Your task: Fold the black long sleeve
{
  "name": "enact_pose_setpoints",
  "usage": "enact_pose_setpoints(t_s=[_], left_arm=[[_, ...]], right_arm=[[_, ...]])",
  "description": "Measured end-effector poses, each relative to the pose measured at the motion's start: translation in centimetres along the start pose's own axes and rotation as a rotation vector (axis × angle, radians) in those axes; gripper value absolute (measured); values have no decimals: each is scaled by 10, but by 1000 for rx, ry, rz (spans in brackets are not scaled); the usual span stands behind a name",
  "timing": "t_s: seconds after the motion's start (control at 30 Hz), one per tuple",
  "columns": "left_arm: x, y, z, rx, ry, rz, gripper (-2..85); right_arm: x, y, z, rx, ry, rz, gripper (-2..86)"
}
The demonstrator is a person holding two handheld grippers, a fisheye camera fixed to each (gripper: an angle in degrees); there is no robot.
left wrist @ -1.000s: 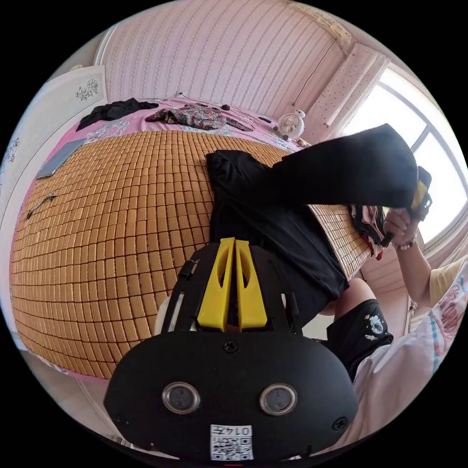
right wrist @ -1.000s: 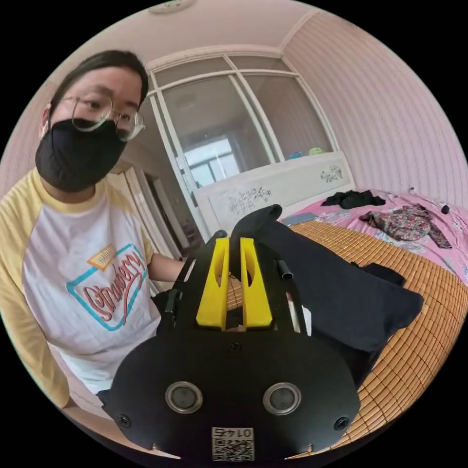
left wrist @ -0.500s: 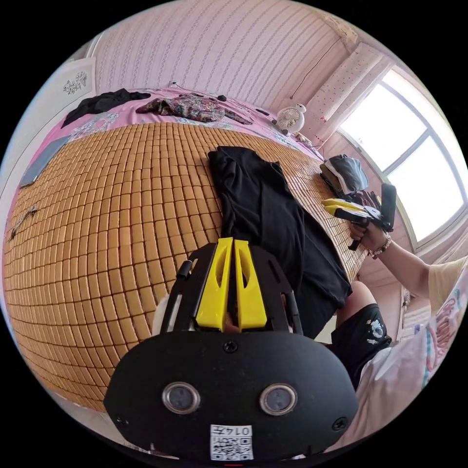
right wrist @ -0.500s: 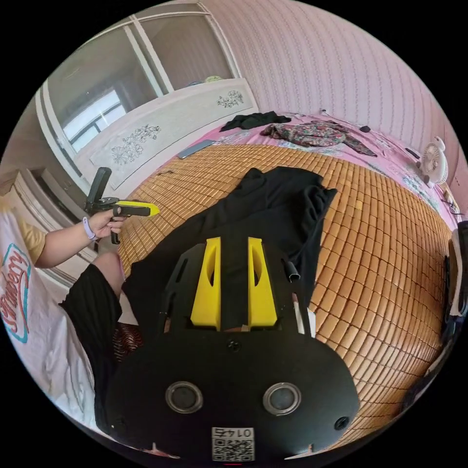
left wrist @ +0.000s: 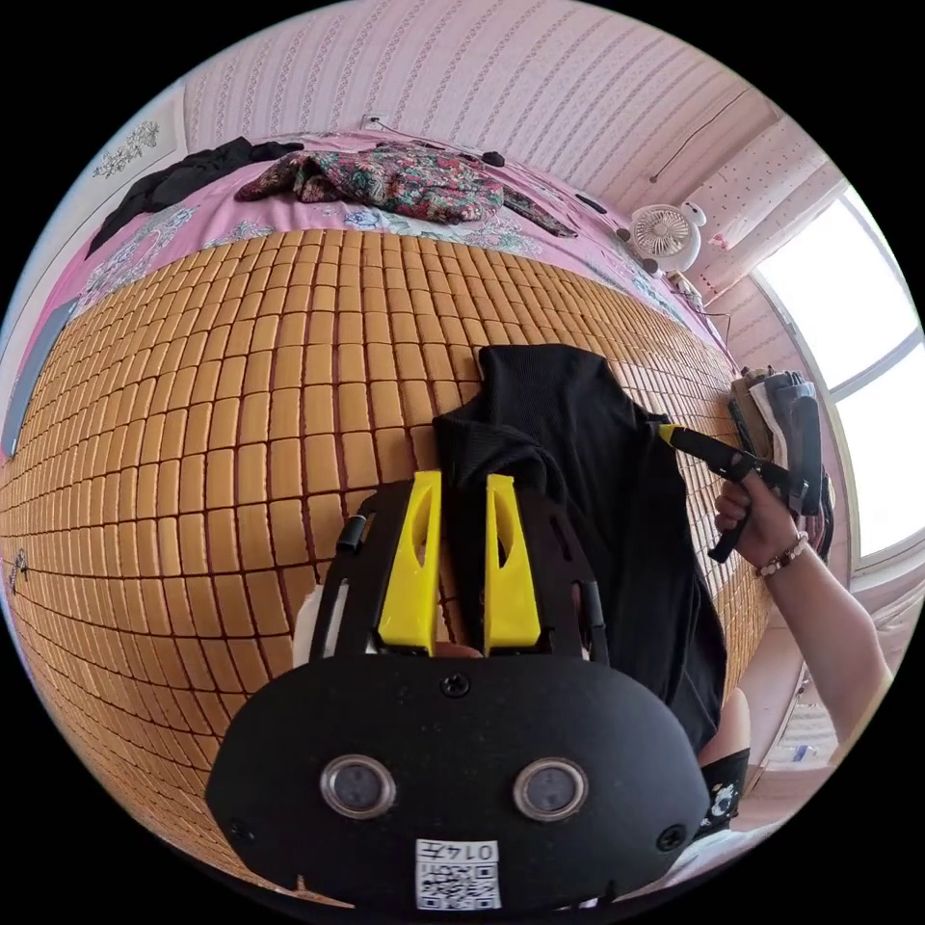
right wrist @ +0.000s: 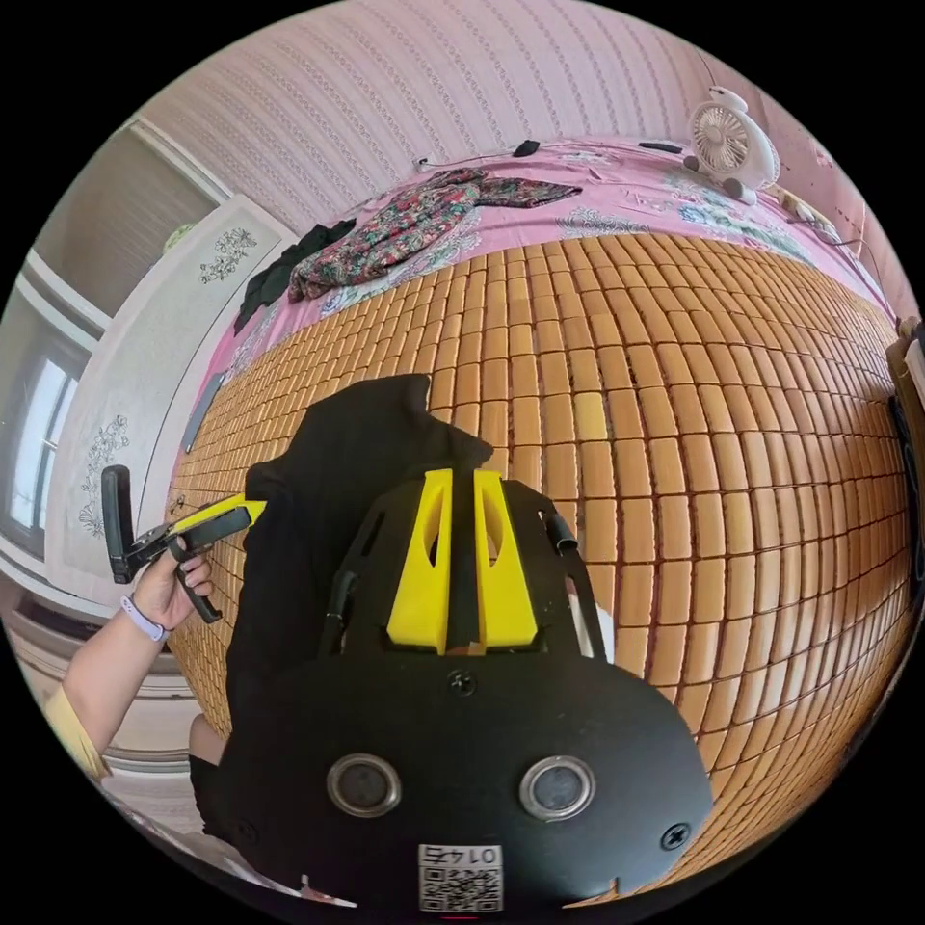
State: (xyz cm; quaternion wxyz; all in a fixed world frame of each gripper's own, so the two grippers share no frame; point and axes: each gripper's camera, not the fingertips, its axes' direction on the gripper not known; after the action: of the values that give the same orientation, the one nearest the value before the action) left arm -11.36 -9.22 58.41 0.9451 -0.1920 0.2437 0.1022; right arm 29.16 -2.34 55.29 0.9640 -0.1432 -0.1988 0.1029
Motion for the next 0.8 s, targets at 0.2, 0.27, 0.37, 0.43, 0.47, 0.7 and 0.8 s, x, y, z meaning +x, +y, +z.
enact_pose_setpoints(t_s=[0.2,0.27,0.37,0.43,0.47,0.7,0.8], left_arm=[[-1,-27,-28,110,63,-30,19],[4,-28,-60,204,100,-4,16],[14,-5,-109,327,176,80,17],[19,28,-139,386,224,164,21],[23,60,-155,409,249,233,24],[19,268,-145,113,121,238,42],[25,318,-145,47,105,183,34]], right_arm=[[6,-17,-48,172,-121,-23,8],[0,-15,-73,237,-177,-59,7],[-15,3,-123,329,-253,-181,8],[-29,40,-161,371,-301,-330,12],[-32,53,-169,367,-313,-373,13],[-59,240,-155,46,-18,-566,66],[-66,268,-141,-28,15,-474,69]])
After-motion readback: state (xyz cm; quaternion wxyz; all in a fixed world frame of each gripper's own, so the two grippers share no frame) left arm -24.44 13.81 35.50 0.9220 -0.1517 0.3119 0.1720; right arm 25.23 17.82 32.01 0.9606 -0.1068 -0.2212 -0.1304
